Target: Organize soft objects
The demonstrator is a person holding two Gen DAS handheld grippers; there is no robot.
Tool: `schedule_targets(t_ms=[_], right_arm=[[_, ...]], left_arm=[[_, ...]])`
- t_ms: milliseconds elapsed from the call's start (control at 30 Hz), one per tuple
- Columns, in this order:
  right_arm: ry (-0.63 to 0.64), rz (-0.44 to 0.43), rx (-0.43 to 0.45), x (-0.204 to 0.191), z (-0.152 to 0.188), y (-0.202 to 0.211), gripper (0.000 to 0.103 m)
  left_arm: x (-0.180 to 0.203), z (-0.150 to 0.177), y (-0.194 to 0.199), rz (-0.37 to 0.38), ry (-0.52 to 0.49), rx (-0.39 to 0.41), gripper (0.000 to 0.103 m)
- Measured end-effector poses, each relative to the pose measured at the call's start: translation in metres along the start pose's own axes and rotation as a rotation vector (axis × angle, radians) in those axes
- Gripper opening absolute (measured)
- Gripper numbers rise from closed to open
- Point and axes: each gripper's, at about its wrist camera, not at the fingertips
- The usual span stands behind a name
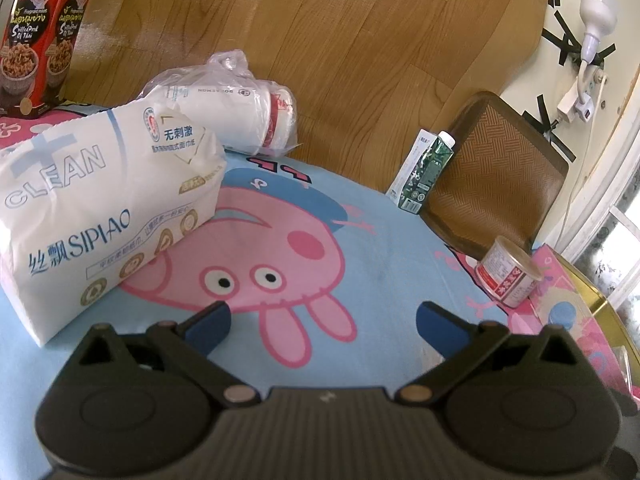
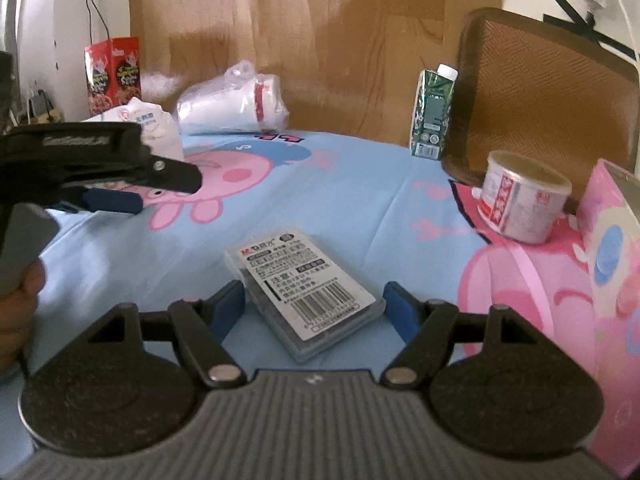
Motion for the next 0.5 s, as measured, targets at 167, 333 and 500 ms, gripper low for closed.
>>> schedule_targets(t_ms=[167, 333, 500], right_arm=[[-0.014, -0.008, -0.005, 0.0019, -0.0032, -0.0045, 0.079], [-0.017, -0.01, 0.0, 0.0013, 0.0026, 0.003, 0.08], [-0.017, -0.011, -0.001, 0.0006, 0.003, 0.0031, 0.081]], left_arm=[[0.0015, 0.0004, 0.0005, -0.004, -0.005, -0.003, 0.103], [0.0015, -0.0004, 0.0001, -0.004, -0.007, -0.004, 0.103], [0.0018, -0.0005, 0.0001, -0.005, -0.007, -0.004, 0.103]])
Point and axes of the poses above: each gripper's, at about its wrist camera, not at the fingertips, and y roughly against the way its jaws point, x to its right, z to its underside, and after that the axes turned 15 degrees about -y, right-handed
